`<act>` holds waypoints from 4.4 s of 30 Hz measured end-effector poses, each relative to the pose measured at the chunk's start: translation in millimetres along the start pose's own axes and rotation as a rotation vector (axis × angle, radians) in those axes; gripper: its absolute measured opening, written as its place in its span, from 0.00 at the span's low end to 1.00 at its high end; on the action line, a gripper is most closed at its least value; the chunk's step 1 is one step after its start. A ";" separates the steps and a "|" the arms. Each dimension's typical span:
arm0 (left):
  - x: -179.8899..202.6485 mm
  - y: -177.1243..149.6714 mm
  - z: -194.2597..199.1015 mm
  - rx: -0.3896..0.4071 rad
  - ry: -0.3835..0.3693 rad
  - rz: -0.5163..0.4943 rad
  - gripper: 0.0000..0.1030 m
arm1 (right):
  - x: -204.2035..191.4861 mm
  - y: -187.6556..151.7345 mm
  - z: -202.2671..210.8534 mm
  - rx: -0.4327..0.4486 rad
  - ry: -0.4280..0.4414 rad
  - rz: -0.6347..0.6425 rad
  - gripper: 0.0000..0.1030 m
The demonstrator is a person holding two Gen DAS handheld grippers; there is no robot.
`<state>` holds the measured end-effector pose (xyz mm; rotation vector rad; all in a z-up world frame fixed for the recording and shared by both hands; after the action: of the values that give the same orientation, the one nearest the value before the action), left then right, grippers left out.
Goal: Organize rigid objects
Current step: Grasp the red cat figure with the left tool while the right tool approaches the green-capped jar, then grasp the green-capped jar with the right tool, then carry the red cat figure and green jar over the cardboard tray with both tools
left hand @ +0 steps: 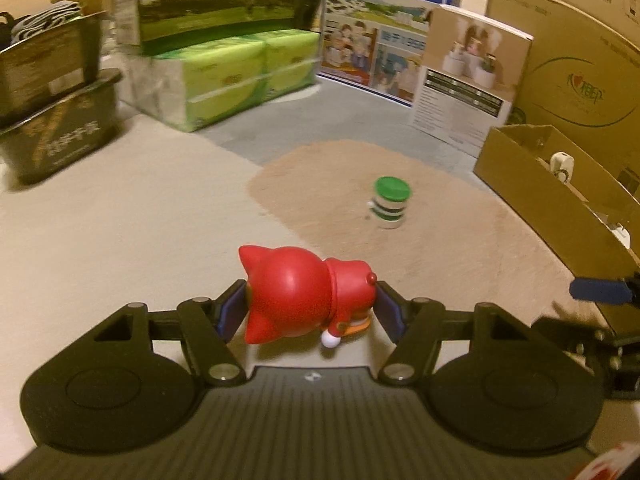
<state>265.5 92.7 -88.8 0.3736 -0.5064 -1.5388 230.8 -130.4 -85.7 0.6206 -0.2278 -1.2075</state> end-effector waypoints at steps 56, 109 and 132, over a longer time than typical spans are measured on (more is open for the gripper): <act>33.9 -29.1 50.2 0.052 -0.035 -0.010 0.62 | -14.7 18.7 4.9 0.038 -0.038 0.036 0.32; 264.2 -105.6 107.8 -0.073 -0.253 -0.164 0.62 | 129.1 -149.6 191.0 0.039 -0.210 -0.218 0.32; 311.4 -87.6 103.5 -0.068 -0.303 -0.176 0.62 | 167.3 -129.1 209.6 0.087 -0.252 -0.214 0.32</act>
<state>125.1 -209.8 -24.3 0.1337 -0.6679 -1.7909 86.3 -380.4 -13.6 0.5779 -0.4368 -1.4901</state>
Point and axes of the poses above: each gripper's, at about its wrist camera, not at the fingertips, and z roughly against the way its jaws point, x to its right, y to its top, the point moved 3 cm from there along -z, roughly the way its jaws point, and after that the axes turned 14 degrees about -x, right-handed, at the moved point
